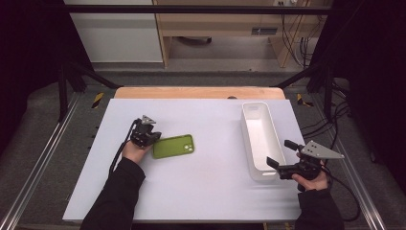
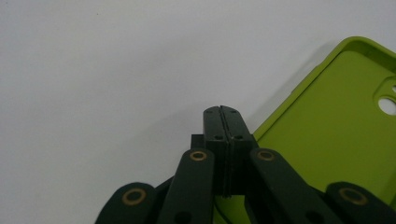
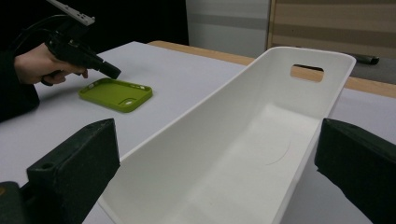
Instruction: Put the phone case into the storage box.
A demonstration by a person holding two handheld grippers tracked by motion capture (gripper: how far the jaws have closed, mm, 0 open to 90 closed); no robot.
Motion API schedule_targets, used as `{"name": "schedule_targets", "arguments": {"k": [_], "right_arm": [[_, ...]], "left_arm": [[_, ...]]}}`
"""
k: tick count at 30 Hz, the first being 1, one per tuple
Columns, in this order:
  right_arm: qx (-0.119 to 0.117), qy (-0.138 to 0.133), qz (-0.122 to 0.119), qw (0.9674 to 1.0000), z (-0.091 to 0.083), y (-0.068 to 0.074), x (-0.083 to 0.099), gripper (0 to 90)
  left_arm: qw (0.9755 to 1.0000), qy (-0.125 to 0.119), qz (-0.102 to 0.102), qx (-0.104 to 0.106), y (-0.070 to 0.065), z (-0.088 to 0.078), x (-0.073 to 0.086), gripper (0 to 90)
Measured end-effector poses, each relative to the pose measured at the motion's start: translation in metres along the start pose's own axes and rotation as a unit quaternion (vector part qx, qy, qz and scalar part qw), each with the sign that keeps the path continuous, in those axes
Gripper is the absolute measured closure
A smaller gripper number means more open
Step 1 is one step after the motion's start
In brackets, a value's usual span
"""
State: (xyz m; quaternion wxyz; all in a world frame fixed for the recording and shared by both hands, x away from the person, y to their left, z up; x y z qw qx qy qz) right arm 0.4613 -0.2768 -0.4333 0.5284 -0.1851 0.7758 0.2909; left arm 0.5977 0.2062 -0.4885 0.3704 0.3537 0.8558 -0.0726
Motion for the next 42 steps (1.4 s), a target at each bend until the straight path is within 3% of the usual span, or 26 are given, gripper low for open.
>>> {"name": "schedule_targets", "arguments": {"k": [24, 42], "right_arm": [[0.0, -0.002, 0.0, 1.0, -0.001, 0.0, -0.001, 0.6], [0.0, -0.002, 0.002, 1.0, -0.002, 0.001, -0.001, 0.6]], "left_arm": [[0.9999, 0.001, 0.009, 0.011, -0.012, -0.012, 0.01, 89.7], [0.9993, 0.005, 0.03, 0.02, -0.028, -0.023, 0.019, 89.7]]}}
Point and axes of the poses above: each handheld gripper's, and its own axes: z roughly forward along the jaws, x roughly out of its underside, y roughly to its left, the point moved 3 cm from there along z, roughly forward along the jaws, and after that the axes turned 10 degrees about z, right-handed, at the moved point
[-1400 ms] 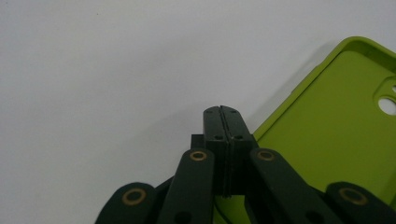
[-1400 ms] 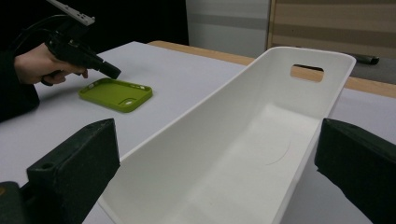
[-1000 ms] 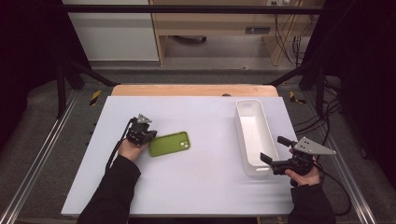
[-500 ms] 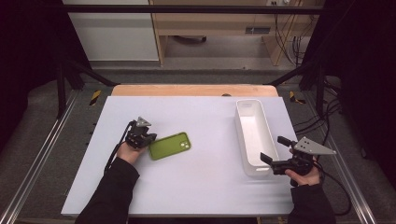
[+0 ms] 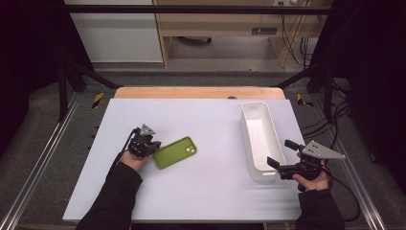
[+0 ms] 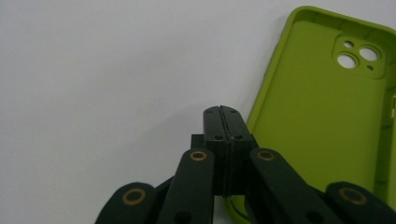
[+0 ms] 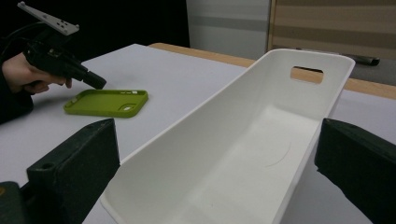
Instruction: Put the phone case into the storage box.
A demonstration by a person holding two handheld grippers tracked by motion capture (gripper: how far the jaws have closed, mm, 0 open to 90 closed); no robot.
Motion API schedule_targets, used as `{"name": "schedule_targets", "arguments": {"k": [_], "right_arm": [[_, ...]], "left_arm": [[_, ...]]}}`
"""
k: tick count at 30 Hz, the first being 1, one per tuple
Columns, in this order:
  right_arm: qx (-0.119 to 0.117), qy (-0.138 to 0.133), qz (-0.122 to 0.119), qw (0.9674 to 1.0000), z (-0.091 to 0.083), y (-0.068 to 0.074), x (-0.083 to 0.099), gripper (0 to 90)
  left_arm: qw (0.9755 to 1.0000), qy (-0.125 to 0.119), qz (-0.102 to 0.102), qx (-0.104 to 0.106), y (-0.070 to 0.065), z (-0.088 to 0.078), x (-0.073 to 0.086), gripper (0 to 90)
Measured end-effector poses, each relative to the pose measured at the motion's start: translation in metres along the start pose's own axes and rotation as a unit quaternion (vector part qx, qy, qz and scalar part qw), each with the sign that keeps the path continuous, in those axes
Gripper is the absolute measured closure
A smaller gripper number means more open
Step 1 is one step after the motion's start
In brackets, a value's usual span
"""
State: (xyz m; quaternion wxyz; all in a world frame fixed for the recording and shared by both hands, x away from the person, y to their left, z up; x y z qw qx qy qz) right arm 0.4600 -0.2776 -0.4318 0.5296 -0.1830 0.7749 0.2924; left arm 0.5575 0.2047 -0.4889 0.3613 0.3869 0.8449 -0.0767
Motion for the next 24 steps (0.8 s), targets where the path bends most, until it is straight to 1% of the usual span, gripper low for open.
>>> {"name": "schedule_targets", "arguments": {"k": [8, 12, 14, 17, 20, 24], "right_arm": [[-0.002, -0.002, 0.0, 1.0, -0.001, 0.0, -0.001, 0.6], [-0.001, -0.002, 0.0, 1.0, -0.001, 0.0, -0.001, 0.6], [0.0, -0.002, 0.0, 1.0, -0.001, 0.0, -0.001, 0.6], [-0.001, -0.002, -0.001, 1.0, -0.001, 0.0, -0.001, 0.5], [-0.001, -0.002, -0.001, 1.0, -0.001, 0.0, -0.001, 0.5], [-0.002, -0.003, 0.0, 1.0, -0.001, 0.001, -0.001, 0.5]], "left_arm": [[1.0, 0.0, 0.007, 0.006, -0.008, -0.005, 0.005, 89.7], [0.9998, 0.009, 0.012, 0.011, -0.012, -0.006, 0.01, 89.8], [0.9998, 0.009, 0.015, 0.01, -0.014, -0.007, 0.011, 89.7], [0.9998, 0.006, 0.014, 0.011, -0.017, -0.009, 0.011, 89.8], [0.9996, 0.008, 0.024, 0.013, -0.022, -0.011, 0.011, 89.8], [0.9994, 0.007, 0.03, 0.014, -0.028, -0.013, 0.013, 89.8]]}}
Point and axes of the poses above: each handheld gripper's, and its own axes: z roughly forward along the jaws, x roughly out of its underside, y roughly to its left, the point moved 3 cm from there along z, roughly forward along the jaws, and after that the axes turned 10 degrees about z, right-handed, at the moved point
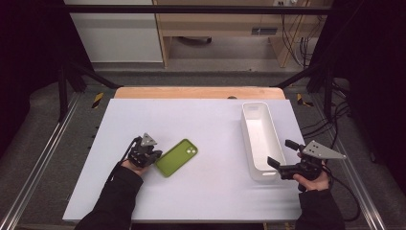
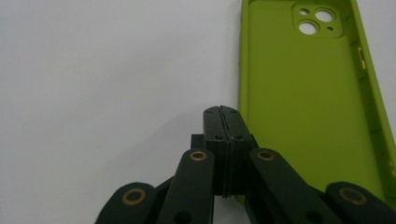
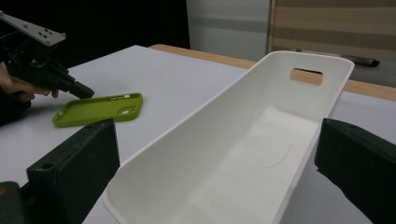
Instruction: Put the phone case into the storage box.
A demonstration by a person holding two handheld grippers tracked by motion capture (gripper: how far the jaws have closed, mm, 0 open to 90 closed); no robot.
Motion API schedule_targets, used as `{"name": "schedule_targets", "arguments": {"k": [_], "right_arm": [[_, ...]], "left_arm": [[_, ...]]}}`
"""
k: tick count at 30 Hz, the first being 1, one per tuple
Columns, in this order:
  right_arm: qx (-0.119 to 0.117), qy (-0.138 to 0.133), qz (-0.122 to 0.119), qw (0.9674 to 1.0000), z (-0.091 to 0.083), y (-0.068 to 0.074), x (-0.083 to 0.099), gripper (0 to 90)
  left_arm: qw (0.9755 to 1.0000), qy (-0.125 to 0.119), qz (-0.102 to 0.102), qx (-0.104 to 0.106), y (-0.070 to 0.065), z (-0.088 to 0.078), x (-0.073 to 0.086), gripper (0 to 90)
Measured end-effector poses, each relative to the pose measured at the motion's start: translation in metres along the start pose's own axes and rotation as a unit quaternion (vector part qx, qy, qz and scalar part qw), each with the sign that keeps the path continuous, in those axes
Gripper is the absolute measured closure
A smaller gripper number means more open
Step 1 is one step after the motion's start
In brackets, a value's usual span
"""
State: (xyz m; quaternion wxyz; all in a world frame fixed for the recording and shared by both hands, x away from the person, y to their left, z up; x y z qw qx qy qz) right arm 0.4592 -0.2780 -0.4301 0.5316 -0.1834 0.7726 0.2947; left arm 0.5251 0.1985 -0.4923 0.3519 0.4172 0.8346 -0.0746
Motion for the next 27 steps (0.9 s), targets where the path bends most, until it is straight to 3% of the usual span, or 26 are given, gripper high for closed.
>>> {"name": "schedule_targets", "arguments": {"k": [11, 18, 24, 27], "right_arm": [[-0.001, -0.001, -0.001, 1.0, -0.001, 0.0, 0.0, 0.6], [0.001, -0.002, -0.002, 1.0, -0.001, 0.0, -0.001, 0.6], [0.002, 0.0, 0.0, 1.0, -0.001, 0.0, -0.001, 0.5], [0.001, -0.001, -0.002, 1.0, -0.001, -0.001, -0.001, 0.5]], "left_arm": [[0.9999, 0.001, 0.012, 0.004, -0.012, -0.004, 0.002, 89.7], [0.9999, -0.001, 0.01, 0.002, -0.01, -0.006, 0.003, 89.7], [0.9995, -0.026, -0.008, -0.012, -0.002, -0.016, 0.001, 88.7], [0.9989, -0.043, -0.016, -0.013, 0.002, -0.024, -0.001, 82.5]]}}
Point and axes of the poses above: each handheld gripper's, and its own axes: z roughly forward along the jaws, x roughly out of its underside, y roughly to its left, the point moved 3 cm from there along z, roughly forward along the jaws, and after that the axes turned 10 degrees about z, right-handed, at the moved point
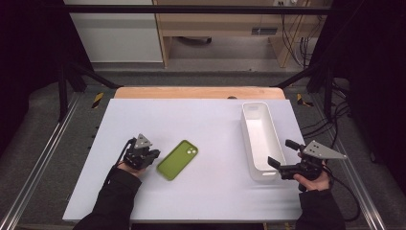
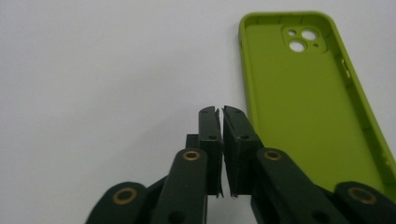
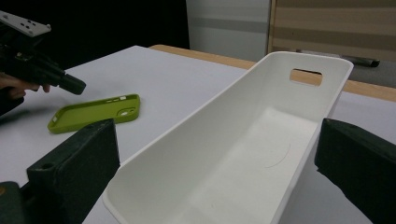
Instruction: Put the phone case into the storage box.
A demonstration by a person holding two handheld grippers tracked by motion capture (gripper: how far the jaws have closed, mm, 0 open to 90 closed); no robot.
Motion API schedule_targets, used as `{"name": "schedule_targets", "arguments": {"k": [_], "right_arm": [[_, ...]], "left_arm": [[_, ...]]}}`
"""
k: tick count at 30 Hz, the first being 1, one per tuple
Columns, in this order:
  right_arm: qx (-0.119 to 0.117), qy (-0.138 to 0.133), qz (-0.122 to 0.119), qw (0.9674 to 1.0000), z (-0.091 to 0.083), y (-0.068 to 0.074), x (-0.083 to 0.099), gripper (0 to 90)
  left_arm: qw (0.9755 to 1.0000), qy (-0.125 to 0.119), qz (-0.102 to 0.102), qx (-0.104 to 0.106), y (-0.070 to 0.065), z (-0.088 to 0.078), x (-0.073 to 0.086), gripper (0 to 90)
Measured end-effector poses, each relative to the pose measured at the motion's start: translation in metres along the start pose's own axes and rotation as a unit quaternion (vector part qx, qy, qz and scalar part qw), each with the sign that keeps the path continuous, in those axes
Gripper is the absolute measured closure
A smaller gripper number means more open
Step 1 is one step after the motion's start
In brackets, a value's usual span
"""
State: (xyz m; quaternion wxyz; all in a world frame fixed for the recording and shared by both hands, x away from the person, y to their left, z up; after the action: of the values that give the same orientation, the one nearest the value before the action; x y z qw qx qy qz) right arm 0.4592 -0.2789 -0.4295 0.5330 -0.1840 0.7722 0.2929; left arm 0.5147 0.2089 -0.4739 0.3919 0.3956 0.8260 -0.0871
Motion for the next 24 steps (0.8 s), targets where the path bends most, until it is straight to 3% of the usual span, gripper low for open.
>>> {"name": "schedule_targets", "arguments": {"k": [6, 13, 24], "right_arm": [[0.0, 0.0, 0.001, 1.0, 0.0, 0.0, 0.0, 0.6], [0.0, 0.0, 0.0, 1.0, 0.0, 0.0, 0.0, 0.5], [0.0, 0.0, 0.0, 1.0, 0.0, 0.0, 0.0, 0.6]], "left_arm": [[0.9992, -0.038, -0.012, 0.004, 0.003, -0.015, -0.009, 59.1], [0.9985, -0.052, -0.019, 0.001, 0.004, -0.022, -0.017, 30.7], [0.9985, -0.05, -0.021, -0.002, 0.003, -0.028, -0.03, 6.0]]}}
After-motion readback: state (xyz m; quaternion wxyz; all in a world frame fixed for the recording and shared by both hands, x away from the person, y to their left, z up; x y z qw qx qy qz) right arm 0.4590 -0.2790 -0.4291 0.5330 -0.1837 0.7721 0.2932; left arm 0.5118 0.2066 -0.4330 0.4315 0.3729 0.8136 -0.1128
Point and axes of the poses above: each handheld gripper's, and its own axes: z roughly forward along the jaws, x roughly out of its underside, y roughly to its left, the point moved 3 cm from there along z, roughly forward along the jaws, and after that the axes turned 10 degrees about z, right-handed, at the moved point
